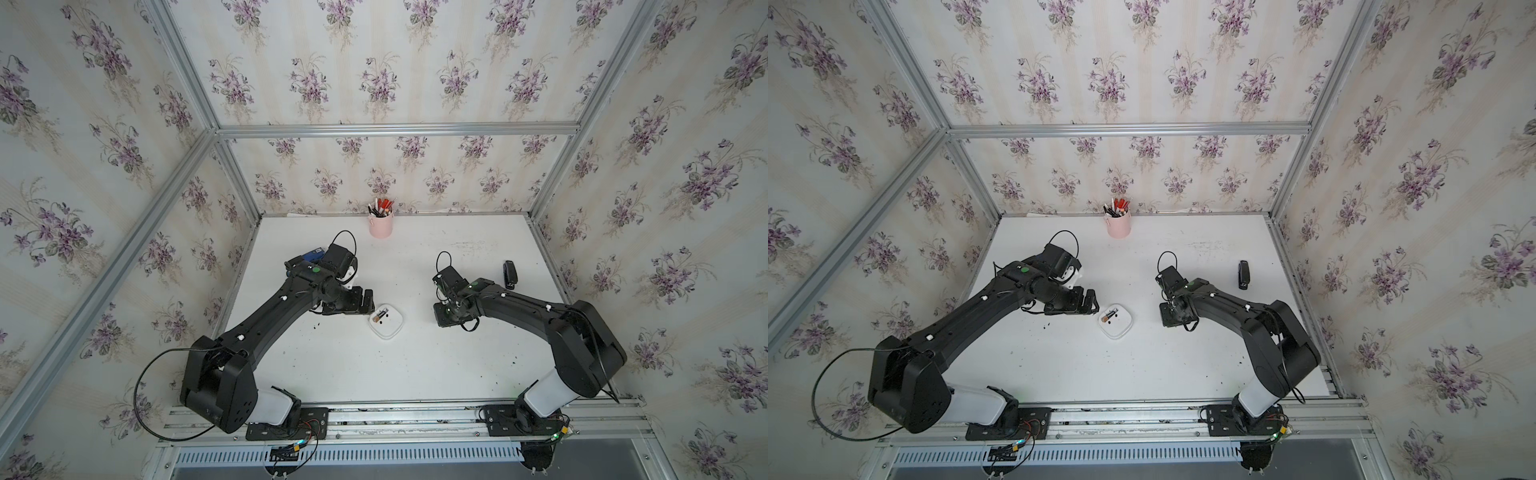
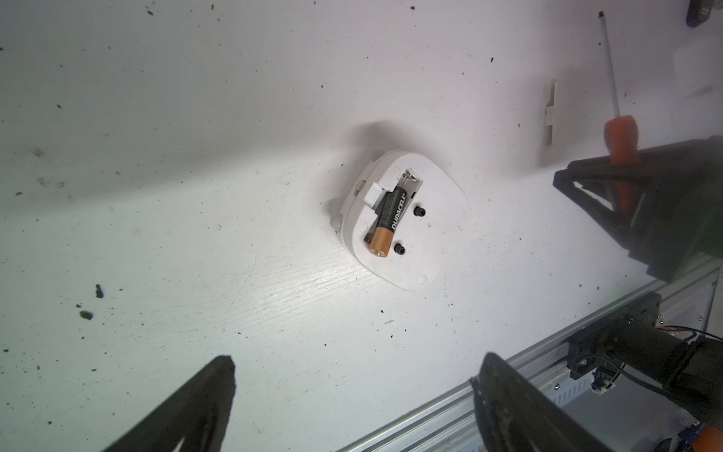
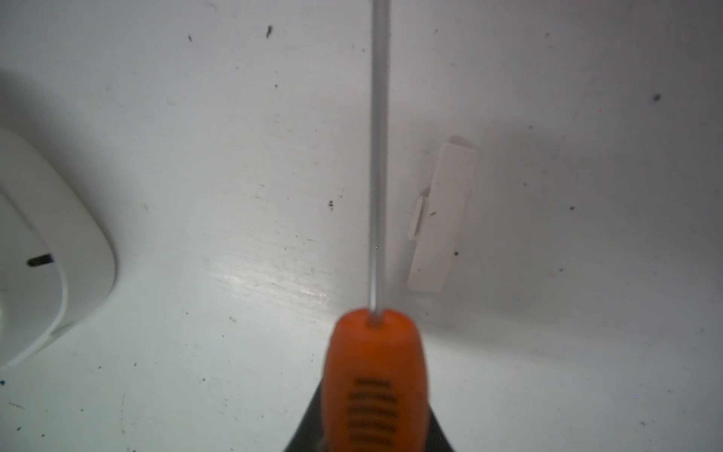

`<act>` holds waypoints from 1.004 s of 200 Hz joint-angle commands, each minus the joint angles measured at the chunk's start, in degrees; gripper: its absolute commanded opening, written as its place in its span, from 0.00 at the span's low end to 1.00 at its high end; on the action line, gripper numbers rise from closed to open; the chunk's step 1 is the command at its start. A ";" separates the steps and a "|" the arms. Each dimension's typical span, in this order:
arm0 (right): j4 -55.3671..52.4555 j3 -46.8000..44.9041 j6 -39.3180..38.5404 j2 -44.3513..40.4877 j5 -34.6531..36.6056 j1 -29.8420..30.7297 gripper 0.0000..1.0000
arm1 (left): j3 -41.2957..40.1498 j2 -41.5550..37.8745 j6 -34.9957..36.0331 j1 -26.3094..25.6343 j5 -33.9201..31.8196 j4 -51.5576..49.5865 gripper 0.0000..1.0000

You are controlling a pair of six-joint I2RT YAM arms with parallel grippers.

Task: Remove the battery from the alarm
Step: Place the screwdriver at the center of the board.

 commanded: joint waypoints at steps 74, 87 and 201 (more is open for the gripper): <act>-3.24 1.57 -14.80 4.12 -3.24 -11.14 0.12 | 3.21 4.85 -1.13 -0.75 -1.05 0.88 1.00; -2.69 1.55 -15.42 5.27 -3.82 -11.41 0.15 | 3.78 5.73 -1.20 -0.69 -1.07 0.57 1.00; -8.15 12.01 -12.48 -2.22 -7.66 -12.65 0.80 | 12.06 8.57 -0.76 -8.60 -12.96 -13.93 0.97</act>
